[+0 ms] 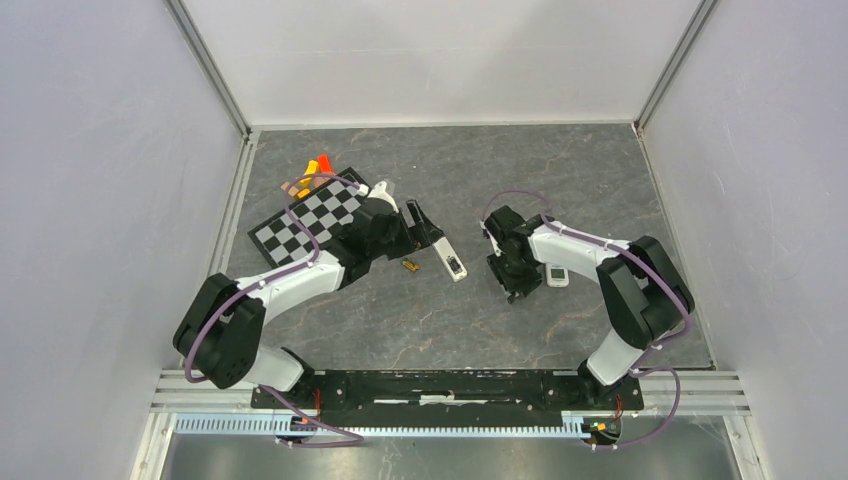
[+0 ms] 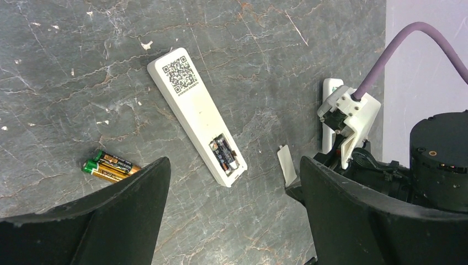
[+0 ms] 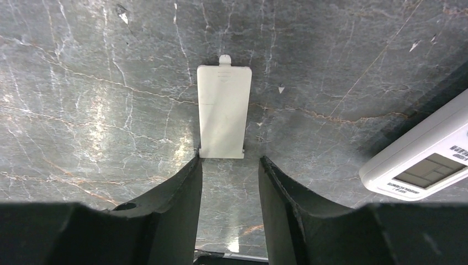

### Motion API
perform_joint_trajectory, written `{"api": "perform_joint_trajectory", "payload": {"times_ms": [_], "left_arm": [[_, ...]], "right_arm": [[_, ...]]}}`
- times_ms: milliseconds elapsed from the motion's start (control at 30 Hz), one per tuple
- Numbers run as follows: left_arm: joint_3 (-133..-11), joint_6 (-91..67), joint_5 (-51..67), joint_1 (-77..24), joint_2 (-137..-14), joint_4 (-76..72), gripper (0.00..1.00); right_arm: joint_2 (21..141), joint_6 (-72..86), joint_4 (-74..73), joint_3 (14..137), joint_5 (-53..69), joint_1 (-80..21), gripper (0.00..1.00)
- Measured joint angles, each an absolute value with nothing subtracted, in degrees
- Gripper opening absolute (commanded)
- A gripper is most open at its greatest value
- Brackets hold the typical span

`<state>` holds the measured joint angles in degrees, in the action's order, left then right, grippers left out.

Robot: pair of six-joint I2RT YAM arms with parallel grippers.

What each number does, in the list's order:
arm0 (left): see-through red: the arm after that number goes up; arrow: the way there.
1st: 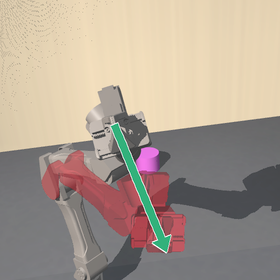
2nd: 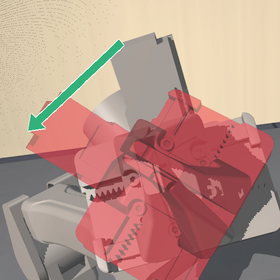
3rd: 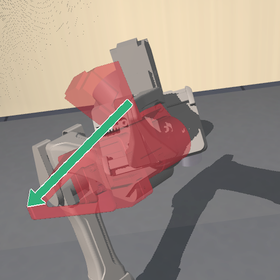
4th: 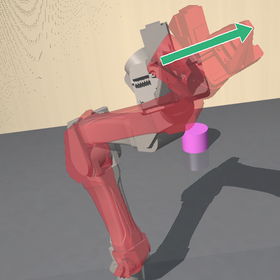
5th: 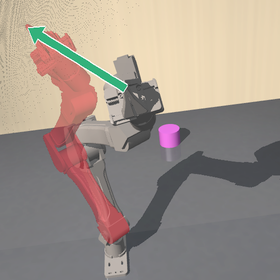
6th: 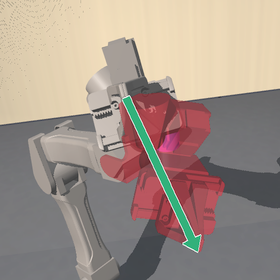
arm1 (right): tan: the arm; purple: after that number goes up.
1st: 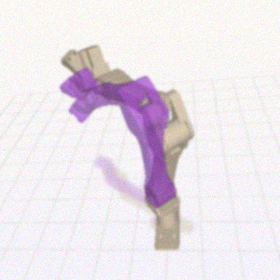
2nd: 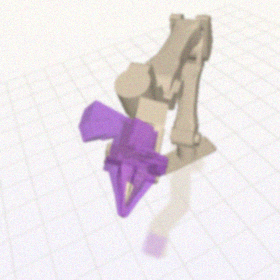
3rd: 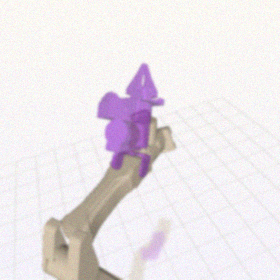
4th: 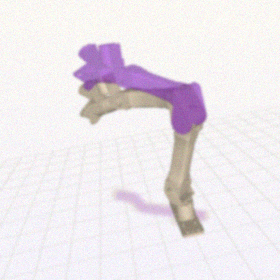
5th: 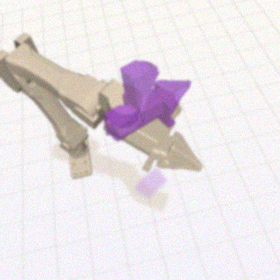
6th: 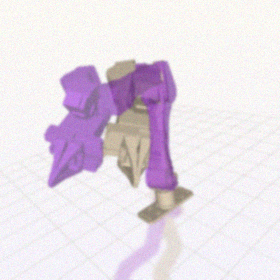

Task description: Load the batteries into the remote control

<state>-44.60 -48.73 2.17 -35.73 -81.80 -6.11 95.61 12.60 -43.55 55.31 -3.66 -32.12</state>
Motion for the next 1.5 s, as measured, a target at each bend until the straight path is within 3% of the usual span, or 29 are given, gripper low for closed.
{"api": "perform_joint_trajectory", "payload": {"times_ms": [333, 600, 1100, 1500], "left_arm": [[-44.6, -48.7, 2.2, -35.7, -81.8, -6.1, 0.92], [-44.6, -48.7, 2.2, -35.7, -81.8, -6.1, 0.92], [-44.6, -48.7, 2.2, -35.7, -81.8, -6.1, 0.92], [-44.6, -48.6, 2.3, -35.7, -81.8, -6.2, 0.92]], "right_arm": [[95.7, 12.3, -42.7, 55.3, -0.4, -30.0, 0.50], [95.3, 12.3, -42.4, 55.2, 2.2, -29.1, 0.58], [95.2, 14.3, -41.0, 54.9, 1.4, -28.8, 0.48], [95.3, 15.2, -40.9, 54.9, 0.9, -28.9, 0.53]]}}
